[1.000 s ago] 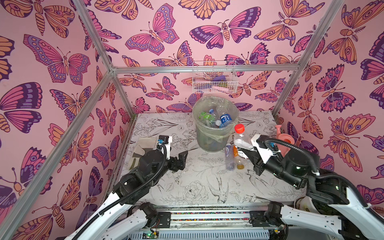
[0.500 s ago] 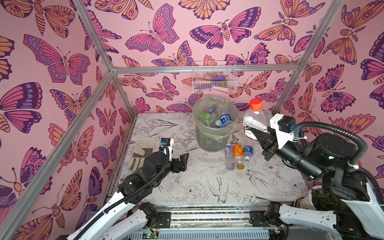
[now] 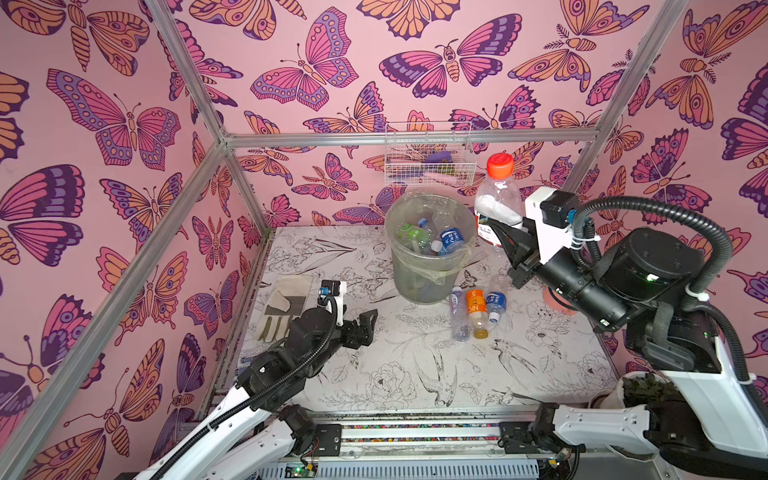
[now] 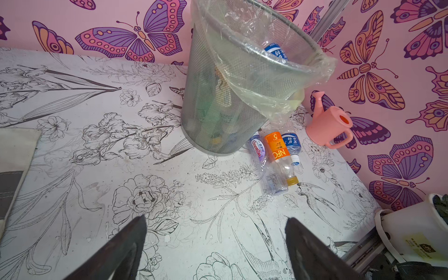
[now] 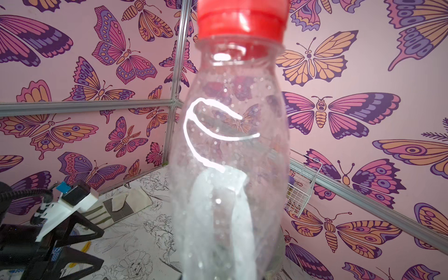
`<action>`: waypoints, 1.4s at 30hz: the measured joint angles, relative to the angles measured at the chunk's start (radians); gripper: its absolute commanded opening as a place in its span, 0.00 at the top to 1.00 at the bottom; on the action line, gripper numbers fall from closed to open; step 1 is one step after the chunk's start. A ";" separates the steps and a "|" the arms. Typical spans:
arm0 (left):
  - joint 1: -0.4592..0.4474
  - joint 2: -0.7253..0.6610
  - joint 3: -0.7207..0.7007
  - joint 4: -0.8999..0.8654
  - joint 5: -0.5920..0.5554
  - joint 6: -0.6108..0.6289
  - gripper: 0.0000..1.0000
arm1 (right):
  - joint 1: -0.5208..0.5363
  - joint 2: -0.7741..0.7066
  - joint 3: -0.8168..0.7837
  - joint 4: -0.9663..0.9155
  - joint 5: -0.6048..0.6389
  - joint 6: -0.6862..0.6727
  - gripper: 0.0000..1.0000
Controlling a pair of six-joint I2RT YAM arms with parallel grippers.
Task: Throw the plastic bottles in the bin
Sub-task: Throw the plastic bottle into the trash bin.
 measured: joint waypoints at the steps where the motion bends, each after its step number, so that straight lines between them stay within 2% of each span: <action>1: 0.000 -0.006 -0.004 0.001 0.000 -0.003 0.09 | 0.000 0.018 0.027 -0.005 0.004 -0.005 1.00; 12: 0.000 -0.048 -0.035 0.003 0.003 -0.026 0.10 | -0.030 0.167 0.235 -0.034 0.011 -0.032 1.00; 18: 0.000 -0.048 -0.035 0.003 0.003 -0.027 0.10 | -0.248 0.269 0.333 -0.089 -0.113 0.076 1.00; 21: 0.000 -0.049 -0.035 0.004 0.003 -0.027 0.10 | -0.357 0.316 0.336 -0.119 -0.193 0.151 1.00; 26: 0.000 -0.049 -0.035 0.003 0.003 -0.027 0.11 | -0.479 0.402 0.278 -0.148 -0.318 0.259 0.99; 27: 0.000 -0.049 -0.035 0.003 0.003 -0.027 0.11 | -0.494 0.425 0.273 -0.155 -0.333 0.272 0.85; 29: 0.000 -0.049 -0.035 0.004 0.003 -0.027 0.11 | -0.522 0.488 0.272 -0.186 -0.359 0.303 0.46; 30: 0.000 -0.049 -0.035 0.003 0.003 -0.027 0.11 | -0.534 0.529 0.285 -0.216 -0.370 0.314 0.10; 31: 0.000 -0.049 -0.035 0.003 0.003 -0.026 0.11 | -0.544 0.578 0.319 -0.260 -0.380 0.326 0.01; 34: 0.000 -0.050 -0.035 0.003 0.003 -0.026 0.11 | -0.557 0.727 0.485 -0.393 -0.390 0.352 0.01; 36: 0.000 -0.050 -0.035 0.003 0.003 -0.026 0.11 | -0.557 0.764 0.546 -0.439 -0.389 0.364 0.01; 39: 0.000 -0.046 -0.032 0.002 0.003 -0.026 0.11 | -0.557 0.711 0.523 -0.445 -0.389 0.373 0.01; 42: 0.000 -0.024 -0.015 -0.003 0.003 -0.021 0.11 | -0.557 0.581 0.428 -0.410 -0.385 0.384 0.01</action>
